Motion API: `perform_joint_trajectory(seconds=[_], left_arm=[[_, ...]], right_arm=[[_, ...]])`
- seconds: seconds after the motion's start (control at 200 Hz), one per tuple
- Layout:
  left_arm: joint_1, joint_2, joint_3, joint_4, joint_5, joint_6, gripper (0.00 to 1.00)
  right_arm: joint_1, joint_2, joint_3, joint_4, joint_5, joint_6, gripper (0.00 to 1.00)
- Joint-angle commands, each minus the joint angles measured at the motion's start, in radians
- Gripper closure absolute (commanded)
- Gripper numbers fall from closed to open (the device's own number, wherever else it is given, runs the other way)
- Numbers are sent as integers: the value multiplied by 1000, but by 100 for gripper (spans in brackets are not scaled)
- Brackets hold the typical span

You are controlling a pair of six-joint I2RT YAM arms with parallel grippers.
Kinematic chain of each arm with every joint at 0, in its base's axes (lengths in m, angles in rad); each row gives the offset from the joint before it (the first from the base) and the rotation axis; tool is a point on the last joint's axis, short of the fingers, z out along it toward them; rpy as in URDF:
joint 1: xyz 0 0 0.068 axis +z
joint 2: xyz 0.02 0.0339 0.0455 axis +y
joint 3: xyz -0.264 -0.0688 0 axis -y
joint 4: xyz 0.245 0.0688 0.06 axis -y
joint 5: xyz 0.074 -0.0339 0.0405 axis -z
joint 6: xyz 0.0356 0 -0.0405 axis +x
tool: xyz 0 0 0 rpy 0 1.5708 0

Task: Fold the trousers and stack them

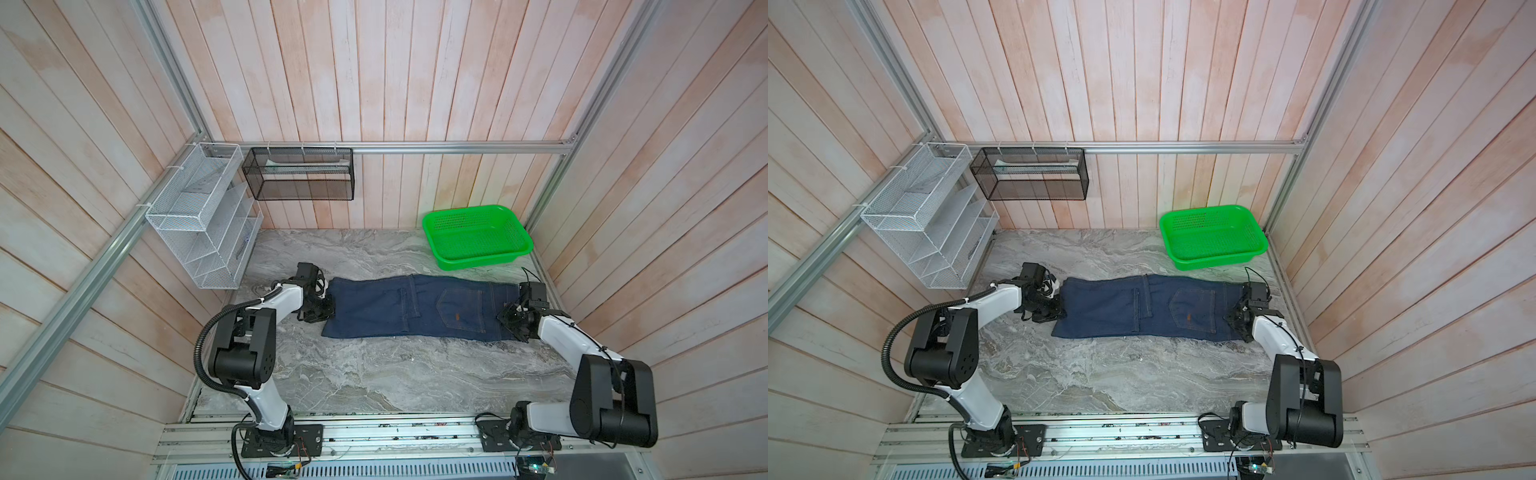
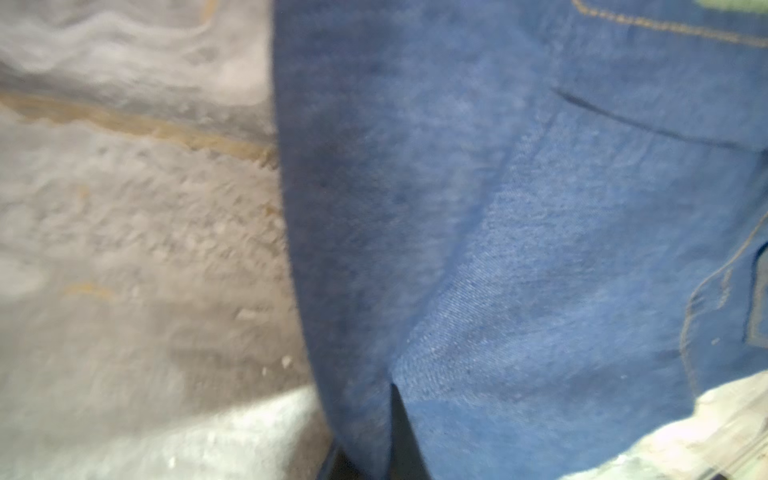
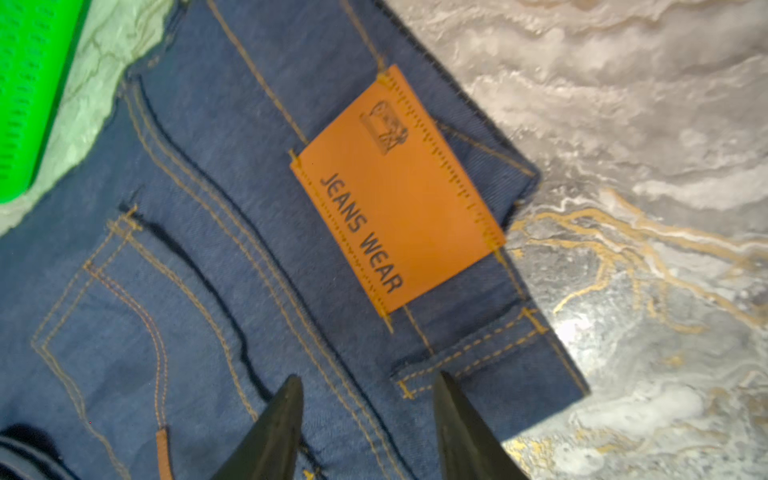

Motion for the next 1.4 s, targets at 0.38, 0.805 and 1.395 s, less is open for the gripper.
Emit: perform_joint_trajectory(seconds=[0.38,0.805,1.395], left_arm=[[75,-237,105,-276,-488,54,100],[59,-293,195,-331,-355,76,100],[-311,-200,291,-202,-140,-122,100]], right_arm=[[-43,-8,-4,45,-158,-72,39],[84,143,-7,222,-399,-95,39],[170,278,-1,284,-445,-114,72]])
